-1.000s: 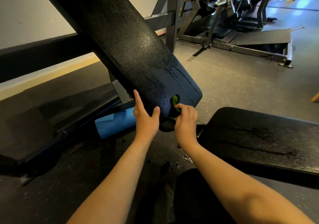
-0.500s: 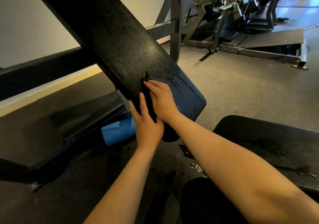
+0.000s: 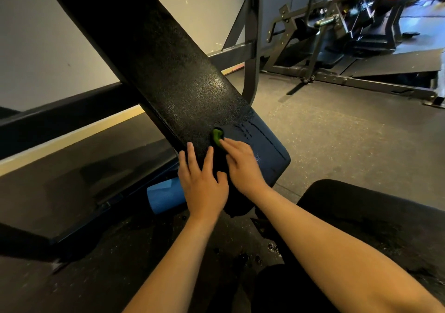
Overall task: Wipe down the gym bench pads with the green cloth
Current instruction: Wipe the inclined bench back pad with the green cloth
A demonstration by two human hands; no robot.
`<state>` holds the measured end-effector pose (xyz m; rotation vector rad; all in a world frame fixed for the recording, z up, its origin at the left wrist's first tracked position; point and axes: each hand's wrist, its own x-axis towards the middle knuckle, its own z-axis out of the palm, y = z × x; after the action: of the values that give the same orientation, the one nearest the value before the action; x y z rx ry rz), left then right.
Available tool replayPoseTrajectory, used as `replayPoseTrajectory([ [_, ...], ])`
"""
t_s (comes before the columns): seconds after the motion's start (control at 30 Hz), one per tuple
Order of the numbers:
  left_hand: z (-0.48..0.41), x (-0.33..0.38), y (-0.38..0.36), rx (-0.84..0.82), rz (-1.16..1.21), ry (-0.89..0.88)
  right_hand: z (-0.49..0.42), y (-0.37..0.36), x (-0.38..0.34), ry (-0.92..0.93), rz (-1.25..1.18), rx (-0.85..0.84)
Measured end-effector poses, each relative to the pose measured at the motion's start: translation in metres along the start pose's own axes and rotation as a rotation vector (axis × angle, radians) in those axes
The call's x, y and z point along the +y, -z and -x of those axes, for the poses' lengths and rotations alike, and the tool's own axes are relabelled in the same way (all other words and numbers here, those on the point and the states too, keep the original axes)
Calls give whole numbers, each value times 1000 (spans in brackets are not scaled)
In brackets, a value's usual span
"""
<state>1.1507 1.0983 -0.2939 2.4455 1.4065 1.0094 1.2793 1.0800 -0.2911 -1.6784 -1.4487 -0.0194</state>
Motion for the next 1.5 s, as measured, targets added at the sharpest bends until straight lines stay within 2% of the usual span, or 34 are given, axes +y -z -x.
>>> replayPoseTrajectory([
  [0.1,-24,3,1,12,-98,21,-22,1,6,168,93,-143],
  [0.2,-40,12,-6,-41,-175,51,-41,9,30,223,216,-137],
  [0.27,-41,16,-11,-31,-213,73,-51,13,47,171,243,-87],
  [0.47,-40,19,-13,0,-211,114,-77,16,54,-192,145,85],
  [0.5,-40,21,-13,9,-213,124,-81,12,45,-170,112,98],
  [0.57,-40,22,-14,5,-237,132,-86,2,24,33,53,61],
  [0.67,-41,21,-13,-11,-280,139,-94,-9,0,370,-2,-131],
  [0.77,-42,24,-8,-59,-249,161,-101,0,5,475,86,-252],
  [0.83,-42,27,-7,-77,-243,186,-103,10,25,434,190,-248],
  [1.03,-43,29,-9,-91,-301,195,-100,33,88,61,248,-27],
  [1.13,-44,32,-8,-109,-303,211,-96,35,80,-173,176,-26],
  [1.2,-45,35,-6,-122,-306,242,-92,30,58,-127,144,-110],
  [1.3,-52,46,-5,-126,-353,270,-77,22,39,196,138,-292],
  [1.33,-57,52,-7,-115,-366,247,-78,24,45,234,131,-300],
  [1.5,-66,66,-27,-142,-434,165,-90,32,91,130,213,-118],
])
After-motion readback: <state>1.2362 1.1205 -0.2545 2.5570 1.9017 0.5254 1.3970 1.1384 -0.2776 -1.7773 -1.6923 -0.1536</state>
